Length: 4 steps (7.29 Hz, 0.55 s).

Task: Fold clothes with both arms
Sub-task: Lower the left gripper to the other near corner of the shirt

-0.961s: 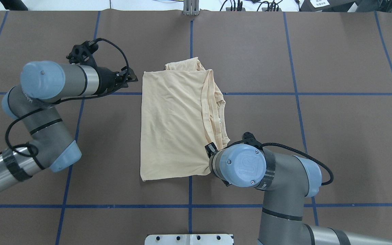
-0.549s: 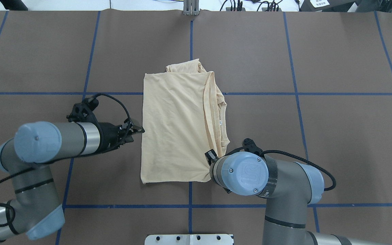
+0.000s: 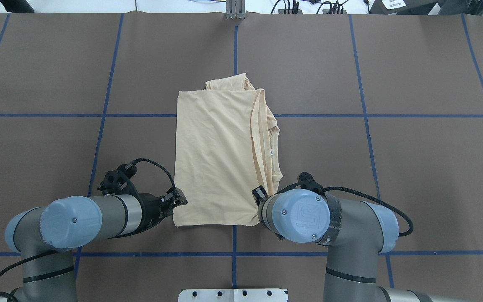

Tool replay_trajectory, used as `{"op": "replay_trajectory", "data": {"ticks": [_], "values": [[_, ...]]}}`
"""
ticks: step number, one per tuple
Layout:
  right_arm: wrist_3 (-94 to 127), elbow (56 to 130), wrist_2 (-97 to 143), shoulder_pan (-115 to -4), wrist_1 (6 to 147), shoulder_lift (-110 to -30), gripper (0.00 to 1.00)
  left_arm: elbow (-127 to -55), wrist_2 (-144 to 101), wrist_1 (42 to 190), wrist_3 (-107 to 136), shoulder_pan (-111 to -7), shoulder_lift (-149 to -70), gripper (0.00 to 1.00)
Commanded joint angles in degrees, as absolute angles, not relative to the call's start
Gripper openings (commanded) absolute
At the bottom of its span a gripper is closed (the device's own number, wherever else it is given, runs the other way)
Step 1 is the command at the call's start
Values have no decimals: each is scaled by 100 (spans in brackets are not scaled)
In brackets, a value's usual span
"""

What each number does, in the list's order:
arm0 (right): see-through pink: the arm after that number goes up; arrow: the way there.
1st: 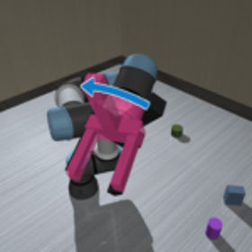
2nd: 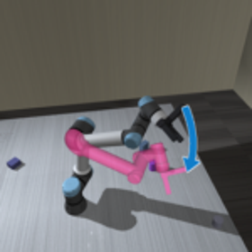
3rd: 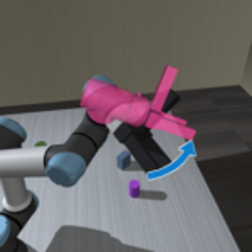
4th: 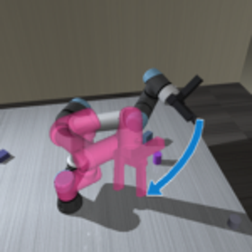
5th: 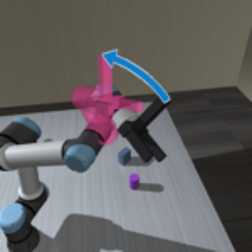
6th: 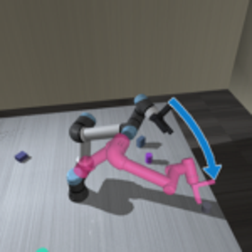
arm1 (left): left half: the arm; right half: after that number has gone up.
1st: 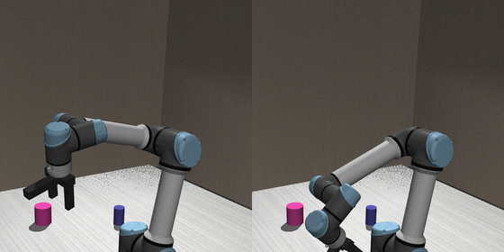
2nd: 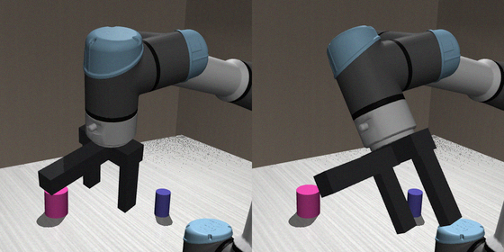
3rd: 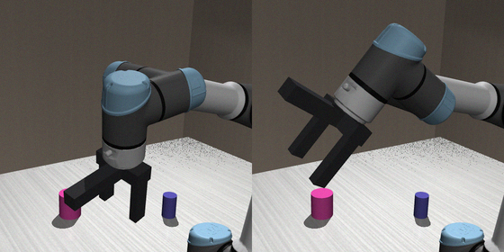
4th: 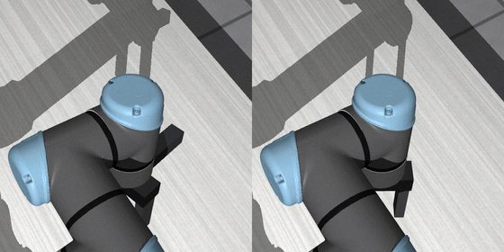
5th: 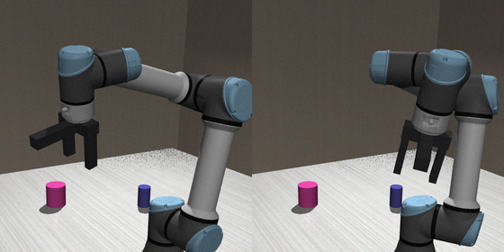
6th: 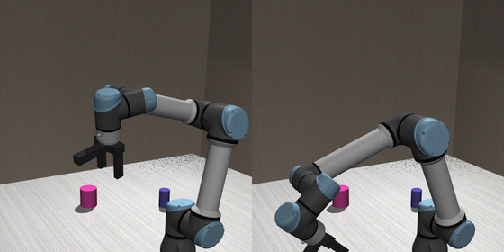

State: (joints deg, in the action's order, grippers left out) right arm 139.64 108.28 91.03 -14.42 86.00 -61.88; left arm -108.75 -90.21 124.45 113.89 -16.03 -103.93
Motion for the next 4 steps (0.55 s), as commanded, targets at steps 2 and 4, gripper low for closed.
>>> {"op": "replay_trajectory", "data": {"ticks": [2,4], "values": [[13957,10828,9105,-1441,8604,-6179,0,-10846,-9009,12270,11479,-1398,-10354,54],[13957,10819,9097,-1441,8604,-6187,0,-10846,-9017,12270,11487,-1397,-10362,48]]}}
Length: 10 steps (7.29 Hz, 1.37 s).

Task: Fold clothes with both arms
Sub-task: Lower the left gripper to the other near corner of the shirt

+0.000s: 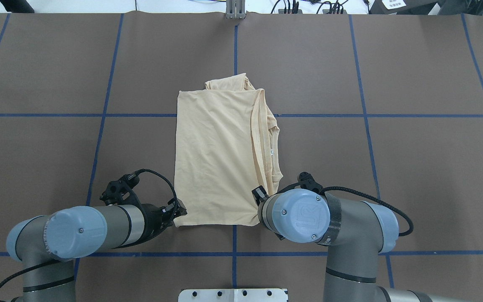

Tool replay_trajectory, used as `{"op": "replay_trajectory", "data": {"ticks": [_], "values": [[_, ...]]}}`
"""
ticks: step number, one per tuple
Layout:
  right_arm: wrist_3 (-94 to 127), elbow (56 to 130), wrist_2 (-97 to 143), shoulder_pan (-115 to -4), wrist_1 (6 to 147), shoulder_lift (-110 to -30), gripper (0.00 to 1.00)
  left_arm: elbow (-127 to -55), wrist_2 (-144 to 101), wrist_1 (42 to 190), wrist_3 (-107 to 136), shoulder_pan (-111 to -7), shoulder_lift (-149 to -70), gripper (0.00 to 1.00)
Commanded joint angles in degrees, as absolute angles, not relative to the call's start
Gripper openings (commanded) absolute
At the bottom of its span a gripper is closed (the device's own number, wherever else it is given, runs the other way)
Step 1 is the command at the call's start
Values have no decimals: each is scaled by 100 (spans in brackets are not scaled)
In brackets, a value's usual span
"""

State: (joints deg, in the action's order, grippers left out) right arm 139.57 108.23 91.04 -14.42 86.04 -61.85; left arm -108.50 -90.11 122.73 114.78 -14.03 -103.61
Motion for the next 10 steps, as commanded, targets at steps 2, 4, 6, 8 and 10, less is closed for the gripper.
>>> {"op": "replay_trajectory", "data": {"ticks": [2,4,6,8,10], "values": [[13957,10819,9097,-1441,8596,-6187,0,-10846,-9026,12261,11513,-1389,-10362,46],[13957,10828,9105,-1441,8604,-6179,0,-10846,-9035,12261,11531,-1327,-10362,42],[13957,10828,9105,-1441,8596,-6187,0,-10846,-9035,12269,11601,-1301,-10362,23],[13957,10828,9105,-1441,8596,-6187,0,-10854,-9035,12270,11646,-1301,-10362,0],[13957,10837,9105,-1450,8596,-6187,0,-11038,-9053,12261,11646,-1318,-10354,0]]}}
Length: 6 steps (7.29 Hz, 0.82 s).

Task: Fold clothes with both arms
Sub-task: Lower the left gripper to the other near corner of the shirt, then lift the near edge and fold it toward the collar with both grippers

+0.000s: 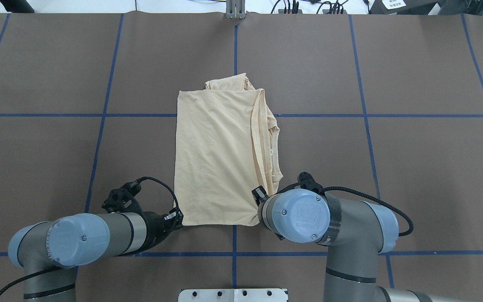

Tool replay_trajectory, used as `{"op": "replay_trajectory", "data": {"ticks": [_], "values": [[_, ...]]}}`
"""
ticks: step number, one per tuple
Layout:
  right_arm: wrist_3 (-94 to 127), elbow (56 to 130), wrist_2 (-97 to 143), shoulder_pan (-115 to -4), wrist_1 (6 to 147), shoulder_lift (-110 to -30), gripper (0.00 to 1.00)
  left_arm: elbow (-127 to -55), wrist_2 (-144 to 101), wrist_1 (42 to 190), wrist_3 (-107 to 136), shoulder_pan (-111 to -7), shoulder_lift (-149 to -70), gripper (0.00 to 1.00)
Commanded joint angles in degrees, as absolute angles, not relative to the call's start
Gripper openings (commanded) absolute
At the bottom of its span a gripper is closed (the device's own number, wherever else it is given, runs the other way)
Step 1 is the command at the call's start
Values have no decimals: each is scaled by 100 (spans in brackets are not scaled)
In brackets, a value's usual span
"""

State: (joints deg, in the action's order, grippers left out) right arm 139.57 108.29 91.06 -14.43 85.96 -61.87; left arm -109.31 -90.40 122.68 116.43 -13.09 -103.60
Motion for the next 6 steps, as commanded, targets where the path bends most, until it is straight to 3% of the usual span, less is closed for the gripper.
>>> {"op": "replay_trajectory", "data": {"ticks": [1,4,6], "values": [[13966,10915,9097,-1468,8604,-6205,0,-11300,-9114,12052,11646,-1318,-10293,0],[14080,12134,9105,-1415,8675,-6811,0,-12494,-9499,11155,11654,-1336,-10266,0],[13984,11912,9611,-2104,8640,-6654,0,-12525,-9799,11048,11253,-1894,-10371,0]]}}
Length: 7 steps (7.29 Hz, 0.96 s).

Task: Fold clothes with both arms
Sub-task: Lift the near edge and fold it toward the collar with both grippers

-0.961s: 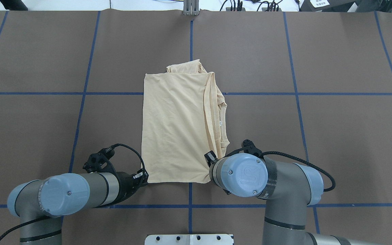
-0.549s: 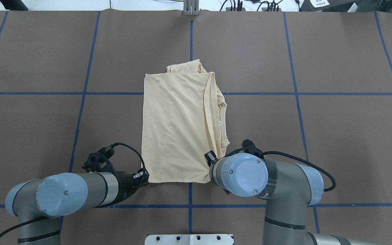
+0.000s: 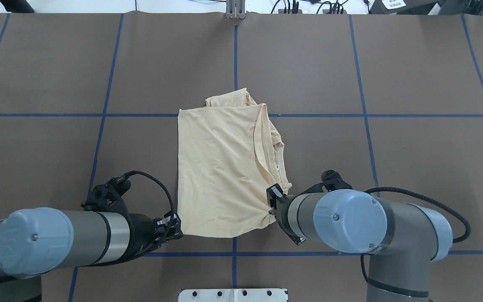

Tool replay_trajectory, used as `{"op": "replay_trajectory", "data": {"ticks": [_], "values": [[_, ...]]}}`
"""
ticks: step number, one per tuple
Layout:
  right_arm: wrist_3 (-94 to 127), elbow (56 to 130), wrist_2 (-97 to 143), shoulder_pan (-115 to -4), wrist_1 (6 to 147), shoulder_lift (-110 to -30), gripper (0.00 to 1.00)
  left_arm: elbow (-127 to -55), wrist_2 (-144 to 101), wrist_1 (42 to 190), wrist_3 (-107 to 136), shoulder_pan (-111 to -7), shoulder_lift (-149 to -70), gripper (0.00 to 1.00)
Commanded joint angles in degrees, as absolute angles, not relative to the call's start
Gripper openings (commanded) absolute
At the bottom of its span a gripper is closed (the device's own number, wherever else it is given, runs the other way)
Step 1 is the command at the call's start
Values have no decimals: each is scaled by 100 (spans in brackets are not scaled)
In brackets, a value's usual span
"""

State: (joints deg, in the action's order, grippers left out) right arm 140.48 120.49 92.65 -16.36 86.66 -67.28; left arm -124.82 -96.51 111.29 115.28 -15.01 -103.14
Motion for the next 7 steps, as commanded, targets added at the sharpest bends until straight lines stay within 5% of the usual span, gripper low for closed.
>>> {"op": "replay_trajectory", "data": {"ticks": [1,3,7], "values": [[13853,11291,9920,-2597,8622,-6183,0,-12272,-9835,11039,10676,-2481,-10623,0],[13126,10148,10385,-3257,8613,-5417,0,-10871,-10501,11144,9892,-3537,-11387,0],[12017,7975,10845,-3796,8089,-4360,0,-9512,-10494,12004,9615,-4112,-11750,0]]}}
